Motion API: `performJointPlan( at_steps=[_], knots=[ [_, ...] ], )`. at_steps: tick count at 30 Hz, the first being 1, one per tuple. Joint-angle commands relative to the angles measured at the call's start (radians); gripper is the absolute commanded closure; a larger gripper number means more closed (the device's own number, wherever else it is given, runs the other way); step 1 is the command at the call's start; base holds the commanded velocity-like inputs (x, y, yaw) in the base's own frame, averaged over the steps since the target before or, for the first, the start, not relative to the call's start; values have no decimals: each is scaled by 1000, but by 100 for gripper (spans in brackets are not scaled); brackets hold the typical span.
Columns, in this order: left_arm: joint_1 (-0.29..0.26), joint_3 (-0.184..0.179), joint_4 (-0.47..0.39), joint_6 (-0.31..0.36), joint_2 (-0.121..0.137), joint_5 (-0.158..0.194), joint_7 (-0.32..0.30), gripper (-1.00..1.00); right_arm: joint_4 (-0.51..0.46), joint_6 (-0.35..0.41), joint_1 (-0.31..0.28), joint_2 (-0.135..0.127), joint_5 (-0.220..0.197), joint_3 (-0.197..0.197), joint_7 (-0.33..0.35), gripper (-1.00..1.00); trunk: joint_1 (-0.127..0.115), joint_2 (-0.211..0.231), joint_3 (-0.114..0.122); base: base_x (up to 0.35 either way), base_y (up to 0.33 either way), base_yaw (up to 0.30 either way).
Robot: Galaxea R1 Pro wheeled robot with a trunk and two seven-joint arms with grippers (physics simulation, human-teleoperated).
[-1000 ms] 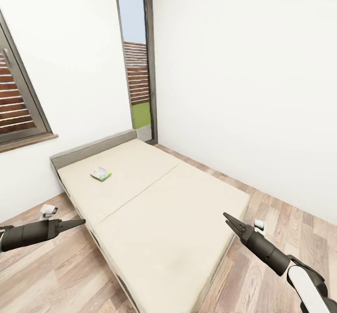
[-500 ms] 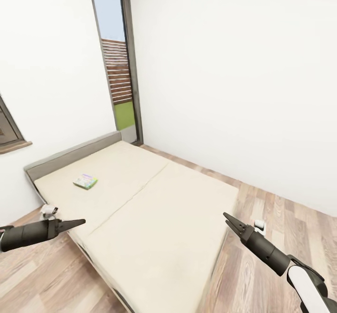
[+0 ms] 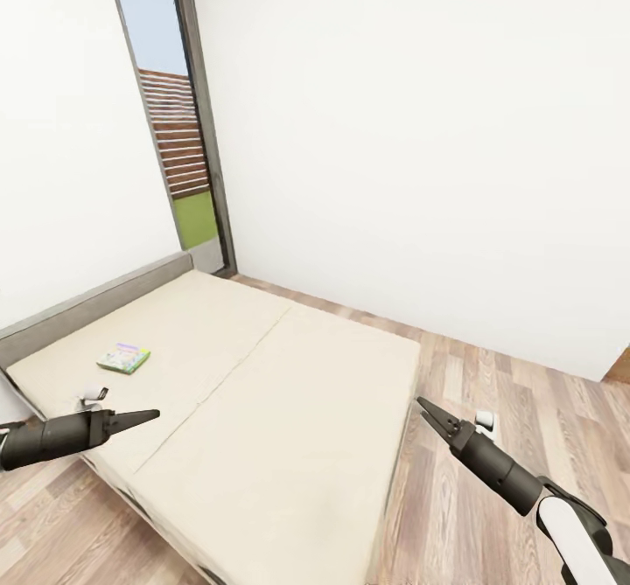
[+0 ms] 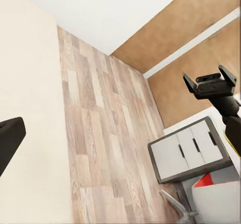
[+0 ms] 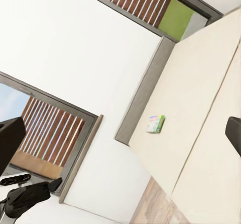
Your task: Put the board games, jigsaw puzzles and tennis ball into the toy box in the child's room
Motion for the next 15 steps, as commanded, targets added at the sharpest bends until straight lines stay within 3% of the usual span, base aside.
performJointPlan(
  at_steps=[1, 15],
  knots=[
    [0, 0, 0, 11, 0, -1, -4, -100, 0, 7, -1, 0, -6, -1, 0, -100, 1, -2, -2, 4, 40, -277],
    [-1, 0, 0, 11, 0, -1, -4, -100, 0, 7, -1, 0, -6, -1, 0, -100, 1, -2, -2, 1, 18, -278]
  ],
)
